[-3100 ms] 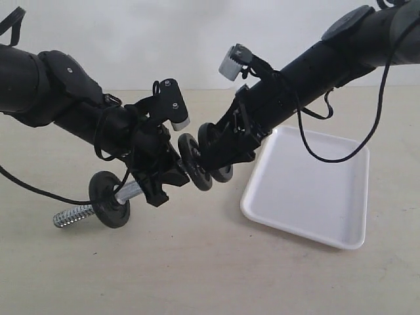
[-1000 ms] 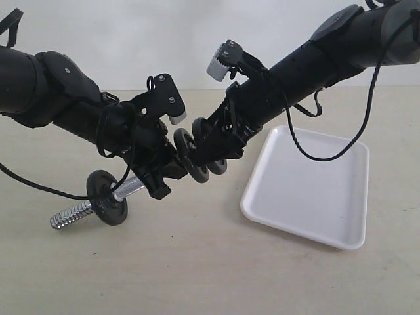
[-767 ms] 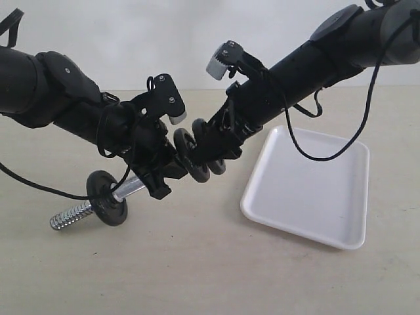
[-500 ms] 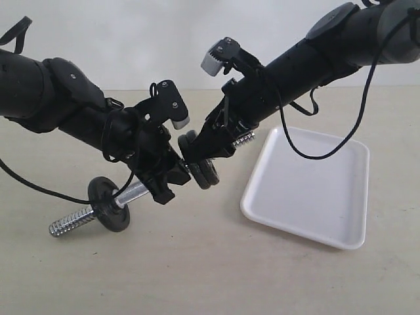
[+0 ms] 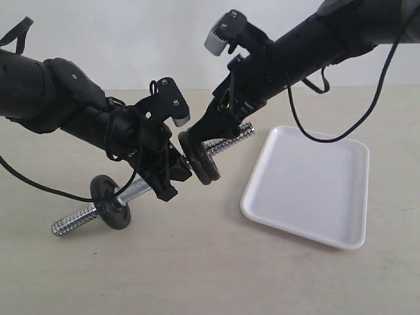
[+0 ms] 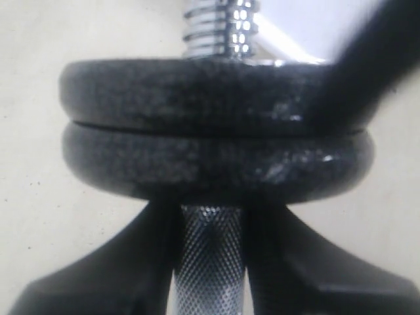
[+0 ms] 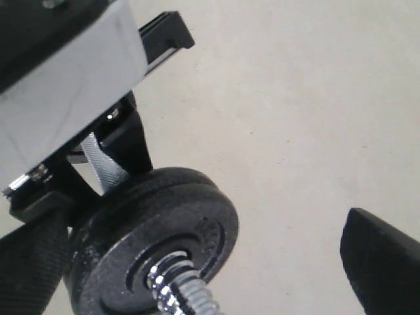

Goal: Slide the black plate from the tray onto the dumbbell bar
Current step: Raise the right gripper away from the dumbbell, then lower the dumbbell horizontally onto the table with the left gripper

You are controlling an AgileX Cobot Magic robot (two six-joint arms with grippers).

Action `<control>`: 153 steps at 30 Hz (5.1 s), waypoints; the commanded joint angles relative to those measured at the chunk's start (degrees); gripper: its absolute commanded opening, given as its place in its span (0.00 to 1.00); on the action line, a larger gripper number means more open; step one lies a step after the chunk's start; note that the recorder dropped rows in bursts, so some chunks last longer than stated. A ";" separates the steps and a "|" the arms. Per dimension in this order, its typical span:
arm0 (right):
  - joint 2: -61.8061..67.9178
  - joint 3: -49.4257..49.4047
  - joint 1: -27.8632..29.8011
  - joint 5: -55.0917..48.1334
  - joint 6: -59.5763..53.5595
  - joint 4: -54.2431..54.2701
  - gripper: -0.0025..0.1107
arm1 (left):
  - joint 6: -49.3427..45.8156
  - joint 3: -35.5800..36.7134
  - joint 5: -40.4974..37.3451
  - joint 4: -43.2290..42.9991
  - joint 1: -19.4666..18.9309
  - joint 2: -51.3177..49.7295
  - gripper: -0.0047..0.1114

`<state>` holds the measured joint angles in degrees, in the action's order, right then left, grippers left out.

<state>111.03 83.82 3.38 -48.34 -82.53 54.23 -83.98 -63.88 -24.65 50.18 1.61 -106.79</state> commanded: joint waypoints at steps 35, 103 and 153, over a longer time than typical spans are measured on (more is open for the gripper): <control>-17.36 0.31 0.05 10.66 32.10 -26.26 0.93 | 4.08 -14.27 14.43 18.23 0.21 -8.55 0.07; -18.01 0.31 0.05 10.46 33.65 -26.26 0.93 | 5.18 -26.60 5.80 28.86 1.08 -20.78 0.59; -18.99 0.31 0.05 7.89 33.49 -26.67 0.93 | 11.63 -22.05 12.66 23.07 -6.24 -16.39 0.59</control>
<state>93.18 83.82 3.38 -41.25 -48.77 27.76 -73.06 -87.25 -11.55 73.59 -3.72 -123.31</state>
